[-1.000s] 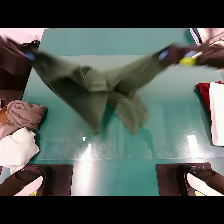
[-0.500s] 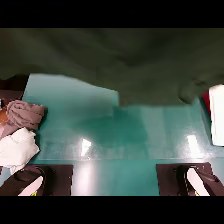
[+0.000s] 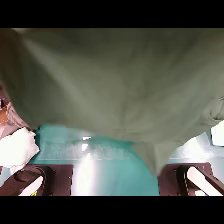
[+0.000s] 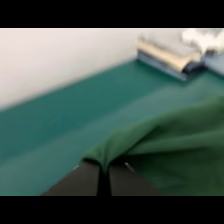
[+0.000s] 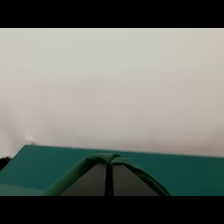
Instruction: Fold the shirts.
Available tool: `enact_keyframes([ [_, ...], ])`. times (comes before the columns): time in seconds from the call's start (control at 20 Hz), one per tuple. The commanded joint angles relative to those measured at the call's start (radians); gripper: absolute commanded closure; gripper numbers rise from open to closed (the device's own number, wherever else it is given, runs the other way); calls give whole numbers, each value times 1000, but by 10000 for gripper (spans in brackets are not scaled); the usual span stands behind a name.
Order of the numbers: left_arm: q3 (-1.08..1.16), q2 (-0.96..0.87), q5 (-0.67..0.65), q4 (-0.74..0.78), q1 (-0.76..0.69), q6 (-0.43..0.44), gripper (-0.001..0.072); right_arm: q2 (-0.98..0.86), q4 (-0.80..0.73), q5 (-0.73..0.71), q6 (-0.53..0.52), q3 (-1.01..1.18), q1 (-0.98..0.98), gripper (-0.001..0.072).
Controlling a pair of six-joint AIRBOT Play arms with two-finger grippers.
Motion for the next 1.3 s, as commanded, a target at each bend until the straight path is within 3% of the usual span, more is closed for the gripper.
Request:
enact_keyframes([
  [0.0, -283, -58, -50, 47, 1, -14, 684, -125, -85, 91, 7, -131, 150, 694],
  [0.25, -610, -246, 112, 63, 1, -13, 684, -338, -474, -8, 13, -282, 502, 692],
  [0.4, -620, -377, 238, 73, 1, -29, 684, -463, -526, -138, 18, -303, 597, 691],
  [0.5, -620, -421, 338, 85, 1, -58, 661, -526, -507, -208, 74, -303, 617, 688],
  [0.55, -620, -424, 371, 108, 1, -68, 428, -550, -507, -220, 130, -299, 618, 634],
  [0.6, -610, -423, 378, 138, 10, -91, 211, -574, -507, -206, 145, -281, 612, 408],
  [0.65, -591, -423, 361, 161, 31, -100, 190, -591, -507, -182, 144, -256, 599, 235],
  [0.7, -559, -422, 319, 181, 62, -100, 190, -598, -507, -151, 144, -232, 588, 212],
  [0.95, -445, -412, -26, 183, 266, -77, 191, -586, -508, 105, 137, -107, 528, 214],
  [1.05, -481, -398, -137, 181, 336, -76, 191, -557, -508, 189, 94, -117, 521, 274],
  [1.25, -784, -235, -142, 100, 393, -72, 191, -445, -507, 214, 45, -277, 526, 273],
])
